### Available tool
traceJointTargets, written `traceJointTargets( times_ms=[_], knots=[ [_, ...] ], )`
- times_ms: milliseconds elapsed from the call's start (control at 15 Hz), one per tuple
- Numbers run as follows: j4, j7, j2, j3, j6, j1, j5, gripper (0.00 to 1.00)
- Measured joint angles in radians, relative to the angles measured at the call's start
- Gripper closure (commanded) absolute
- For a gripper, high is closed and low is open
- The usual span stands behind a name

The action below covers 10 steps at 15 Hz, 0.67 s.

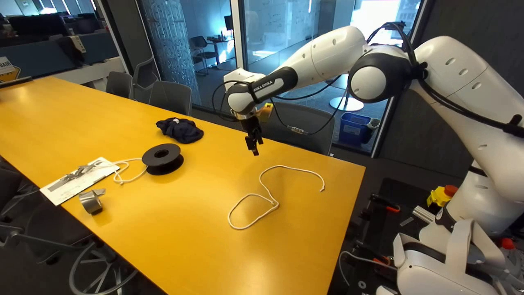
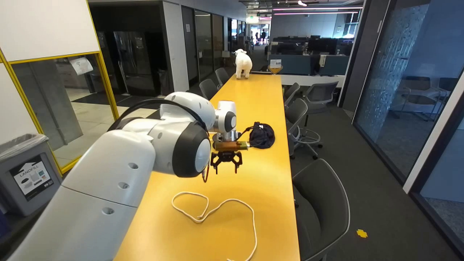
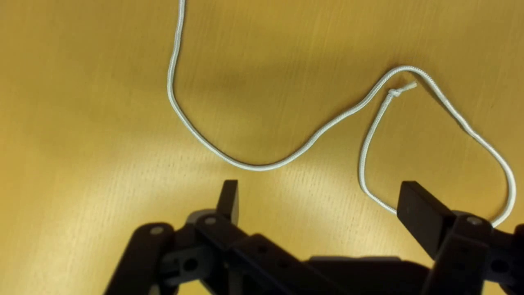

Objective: Unwind the white rope

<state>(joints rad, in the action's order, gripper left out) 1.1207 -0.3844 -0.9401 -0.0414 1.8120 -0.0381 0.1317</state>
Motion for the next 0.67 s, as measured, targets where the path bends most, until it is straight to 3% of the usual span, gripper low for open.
traceJointTargets(
  times_ms=[333, 667],
  knots=[
    [0.220, 0.145, 0.133, 0.023, 0.165, -0.041, -0.009, 0.00],
    [0.457, 0.200, 0.269, 0.048, 0.413, -0.084, -0.026, 0.00]
  ],
)
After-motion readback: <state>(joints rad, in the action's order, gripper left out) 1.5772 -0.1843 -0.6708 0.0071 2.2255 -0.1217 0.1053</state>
